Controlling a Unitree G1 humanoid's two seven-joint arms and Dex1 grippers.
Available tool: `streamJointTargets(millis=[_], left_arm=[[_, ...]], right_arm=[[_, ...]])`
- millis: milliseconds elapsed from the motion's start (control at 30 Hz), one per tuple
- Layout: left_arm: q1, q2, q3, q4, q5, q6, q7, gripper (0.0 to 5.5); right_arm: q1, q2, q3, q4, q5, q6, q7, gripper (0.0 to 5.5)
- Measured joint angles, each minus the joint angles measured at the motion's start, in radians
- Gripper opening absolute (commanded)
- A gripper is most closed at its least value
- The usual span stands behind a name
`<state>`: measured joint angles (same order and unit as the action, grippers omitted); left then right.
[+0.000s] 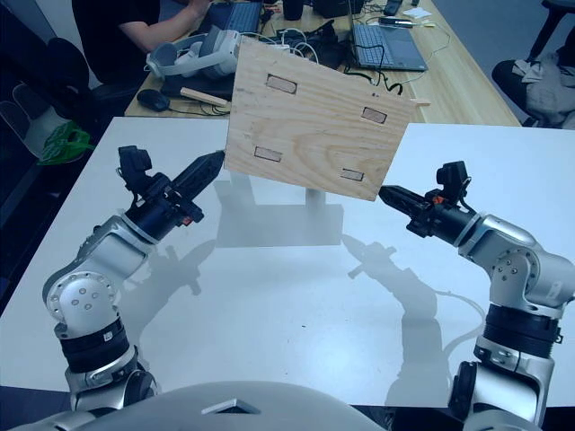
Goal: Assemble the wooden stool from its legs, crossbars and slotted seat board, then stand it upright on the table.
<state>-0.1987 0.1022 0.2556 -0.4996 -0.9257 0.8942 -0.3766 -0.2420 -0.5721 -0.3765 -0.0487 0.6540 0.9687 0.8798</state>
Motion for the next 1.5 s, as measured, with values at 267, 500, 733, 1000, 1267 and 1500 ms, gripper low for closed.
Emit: streamJointTargets(millis=[267, 500, 733, 1000, 1267, 1500], left_arm=[[-0.017, 0.013, -0.009, -0.007, -0.087, -0.045, 0.019, 0.03], [-0.017, 0.041, -0.036, -0.007, -0.091, -0.073, 0.025, 0.03], [-0.016, 0.059, -0.041, 0.008, -0.091, -0.102, 0.039, 0.03], [-0.016, 0.074, -0.041, 0.019, -0.091, -0.106, 0.051, 0.03], [-0.007, 0.086, -0.043, 0.043, -0.091, -0.121, 0.071, 0.03], [-0.002, 0.091, -0.043, 0.058, -0.090, -0.123, 0.098, 0.03]], right_arm=[[-0.008, 0.025, -0.001, -0.001, 0.030, 0.026, -0.024, 0.00], [-0.020, 0.032, -0.019, -0.001, 0.035, 0.038, -0.045, 0.00], [-0.045, 0.042, -0.042, -0.001, 0.041, 0.038, -0.049, 0.00], [-0.062, 0.045, -0.066, -0.001, 0.066, 0.038, -0.057, 0.00], [-0.089, 0.046, -0.086, -0.001, 0.089, 0.037, -0.062, 0.00], [-0.122, 0.047, -0.109, -0.001, 0.127, 0.018, -0.068, 0.00]])
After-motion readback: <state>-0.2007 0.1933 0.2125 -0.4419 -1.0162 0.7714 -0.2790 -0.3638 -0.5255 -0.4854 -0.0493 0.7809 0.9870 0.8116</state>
